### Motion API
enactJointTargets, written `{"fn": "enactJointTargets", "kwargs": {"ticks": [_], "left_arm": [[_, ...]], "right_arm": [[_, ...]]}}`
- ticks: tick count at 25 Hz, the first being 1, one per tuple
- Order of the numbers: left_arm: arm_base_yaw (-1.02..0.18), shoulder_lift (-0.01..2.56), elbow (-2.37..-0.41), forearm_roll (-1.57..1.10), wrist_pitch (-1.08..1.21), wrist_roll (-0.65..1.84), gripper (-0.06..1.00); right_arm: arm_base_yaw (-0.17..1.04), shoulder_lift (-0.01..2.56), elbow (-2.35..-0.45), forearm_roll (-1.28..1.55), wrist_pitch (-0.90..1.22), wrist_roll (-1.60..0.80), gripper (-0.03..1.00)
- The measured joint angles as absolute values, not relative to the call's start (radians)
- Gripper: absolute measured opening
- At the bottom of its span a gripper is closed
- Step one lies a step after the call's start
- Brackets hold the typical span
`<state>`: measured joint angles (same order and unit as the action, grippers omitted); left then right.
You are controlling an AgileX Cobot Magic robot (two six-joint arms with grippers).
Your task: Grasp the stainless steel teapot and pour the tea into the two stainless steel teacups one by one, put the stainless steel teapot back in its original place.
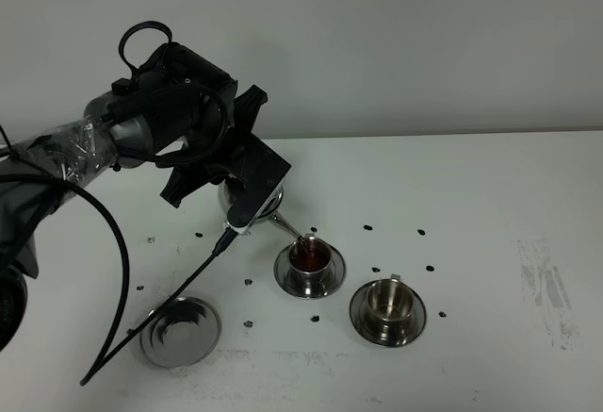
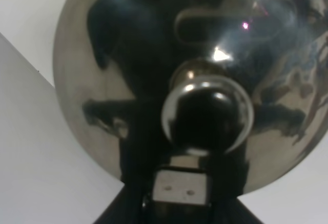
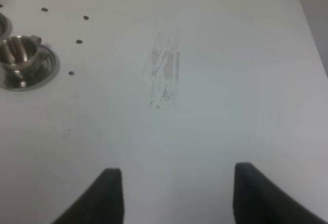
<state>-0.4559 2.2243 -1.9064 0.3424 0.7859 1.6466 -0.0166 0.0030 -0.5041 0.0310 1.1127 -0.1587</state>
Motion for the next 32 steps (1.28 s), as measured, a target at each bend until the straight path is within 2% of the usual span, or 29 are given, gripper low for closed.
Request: {"fn": "enactJointTargets", "kwargs": {"ticks": [32], "left_arm": [[-0.457, 2.224, -1.906, 0.352, 0.779, 1.647, 0.26]], "right_arm": [[-0.017, 0.003, -0.504, 0.031, 1.113, -0.160, 0.49]]}}
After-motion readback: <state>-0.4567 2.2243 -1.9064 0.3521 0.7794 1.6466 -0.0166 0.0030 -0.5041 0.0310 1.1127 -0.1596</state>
